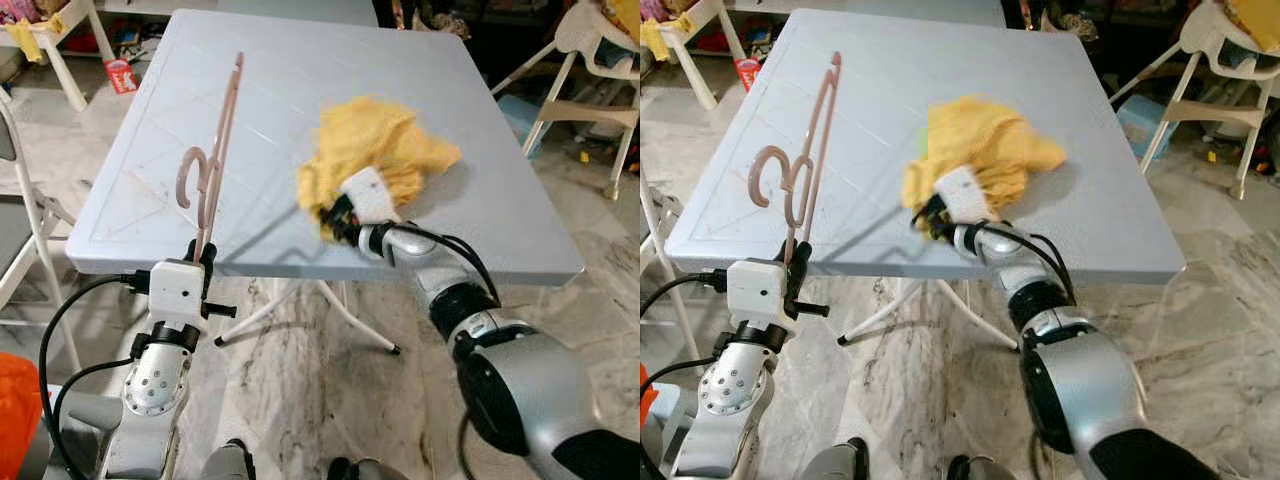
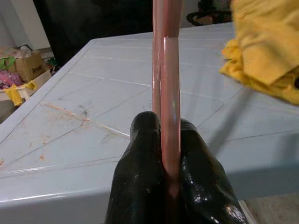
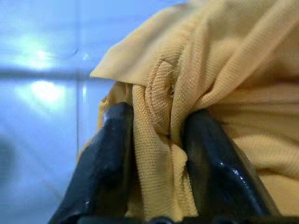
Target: Hang hanger
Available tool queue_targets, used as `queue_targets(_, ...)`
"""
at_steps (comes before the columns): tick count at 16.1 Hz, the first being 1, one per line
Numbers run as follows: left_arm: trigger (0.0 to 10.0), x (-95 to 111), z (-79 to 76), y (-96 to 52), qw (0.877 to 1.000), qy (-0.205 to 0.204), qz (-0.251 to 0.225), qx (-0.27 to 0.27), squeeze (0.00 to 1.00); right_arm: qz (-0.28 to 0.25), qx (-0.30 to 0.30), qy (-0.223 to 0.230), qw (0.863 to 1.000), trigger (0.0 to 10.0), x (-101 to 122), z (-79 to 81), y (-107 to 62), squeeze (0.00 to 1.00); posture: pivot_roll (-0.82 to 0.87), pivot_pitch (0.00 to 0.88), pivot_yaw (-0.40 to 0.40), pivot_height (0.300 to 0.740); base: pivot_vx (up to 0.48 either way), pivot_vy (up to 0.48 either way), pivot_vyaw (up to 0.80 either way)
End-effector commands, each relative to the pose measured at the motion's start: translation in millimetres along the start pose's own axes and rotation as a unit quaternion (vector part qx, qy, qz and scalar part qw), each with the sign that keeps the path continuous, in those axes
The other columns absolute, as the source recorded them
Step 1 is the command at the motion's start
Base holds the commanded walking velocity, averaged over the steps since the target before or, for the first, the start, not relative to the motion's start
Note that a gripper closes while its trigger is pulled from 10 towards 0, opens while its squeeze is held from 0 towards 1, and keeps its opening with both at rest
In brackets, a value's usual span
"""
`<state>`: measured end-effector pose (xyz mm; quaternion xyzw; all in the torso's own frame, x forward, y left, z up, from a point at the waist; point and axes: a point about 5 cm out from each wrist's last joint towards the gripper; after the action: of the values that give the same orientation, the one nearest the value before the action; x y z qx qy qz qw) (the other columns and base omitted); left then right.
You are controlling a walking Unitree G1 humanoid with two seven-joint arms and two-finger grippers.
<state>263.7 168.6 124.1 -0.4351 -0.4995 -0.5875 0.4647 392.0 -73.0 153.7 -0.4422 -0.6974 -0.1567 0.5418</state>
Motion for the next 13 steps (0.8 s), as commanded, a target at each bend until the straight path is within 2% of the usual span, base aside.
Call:
queue_targets(1, 10.0, 0.3, -1.8, -2.1, 1.000, 0.003, 0.001, -0.003, 0.00, 0.049, 0.005, -0.029, 0.998, 10.0, -24.5, 0.8, -6.9, 1.00, 0.15, 0.150, -0.080, 0.740, 0.000, 0.000, 0.00)
queue_targets(4, 10.0, -0.4, -2.0, -1.0, 1.000, 0.003, 0.002, -0.005, 0.00, 0.018, -0.138, -0.059, 0.988, 10.0, -16.8, -46.2, -25.7, 1.00, 0.14, 0.144, -0.078, 0.740, 0.000, 0.000, 0.00)
queue_targets(5, 10.0, -0.5, -2.1, -0.4, 1.000, 0.003, 0.002, -0.005, 0.00, -0.008, -0.172, -0.060, 0.983, 10.0, -10.4, -56.8, -31.1, 1.00, 0.14, 0.144, -0.079, 0.740, 0.000, 0.000, 0.00)
queue_targets(6, 10.0, -1.0, -2.1, 1.0, 1.000, 0.002, 0.002, -0.005, 0.00, -0.046, -0.223, -0.059, 0.972, 10.0, -3.1, -70.7, -40.8, 1.00, 0.13, 0.141, -0.081, 0.740, 0.000, 0.000, 0.00)
queue_targets(7, 10.0, -1.3, -2.0, 1.6, 1.000, 0.002, 0.002, -0.006, 0.00, -0.057, -0.233, -0.039, 0.970, 10.0, -2.4, -73.7, -43.4, 1.00, 0.13, 0.138, -0.080, 0.740, 0.000, 0.000, 0.00)
queue_targets(9, 10.0, -1.5, -1.4, 3.6, 1.000, 0.001, 0.002, -0.006, 0.00, -0.051, -0.212, -0.004, 0.976, 10.0, -8.2, -71.8, -43.8, 1.00, 0.12, 0.133, -0.077, 0.740, 0.000, 0.000, 0.00)
queue_targets(10, 10.0, -1.2, -1.1, 4.8, 1.000, 0.000, 0.002, -0.006, 0.00, -0.040, -0.175, 0.003, 0.984, 10.0, -12.7, -66.5, -42.4, 1.00, 0.12, 0.130, -0.074, 0.740, 0.000, 0.000, 0.00)
queue_targets(11, 10.0, -1.0, -0.9, 6.3, 1.000, 0.000, 0.001, -0.008, 0.00, -0.023, -0.116, -0.005, 0.993, 10.0, -18.7, -58.1, -41.6, 1.00, 0.12, 0.129, -0.071, 0.740, 0.000, 0.000, 0.00)
queue_targets(13, 10.0, -0.9, -1.2, 6.9, 1.000, 0.000, 0.001, -0.009, 0.00, -0.014, -0.067, -0.027, 0.997, 10.0, -22.7, -54.5, -45.2, 1.00, 0.12, 0.128, -0.068, 0.740, 0.000, 0.000, 0.00)
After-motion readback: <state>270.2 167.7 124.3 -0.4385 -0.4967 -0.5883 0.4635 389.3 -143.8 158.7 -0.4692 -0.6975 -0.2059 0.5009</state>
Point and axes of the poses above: a point about 5 cm out from each wrist's last joint towards the gripper, its own y axis pointing out of the wrist towards the gripper, its own x axis along the axis of the wrist's last joint, z = x × y, and after that the axes turned 5 degrees about -y, right-handed
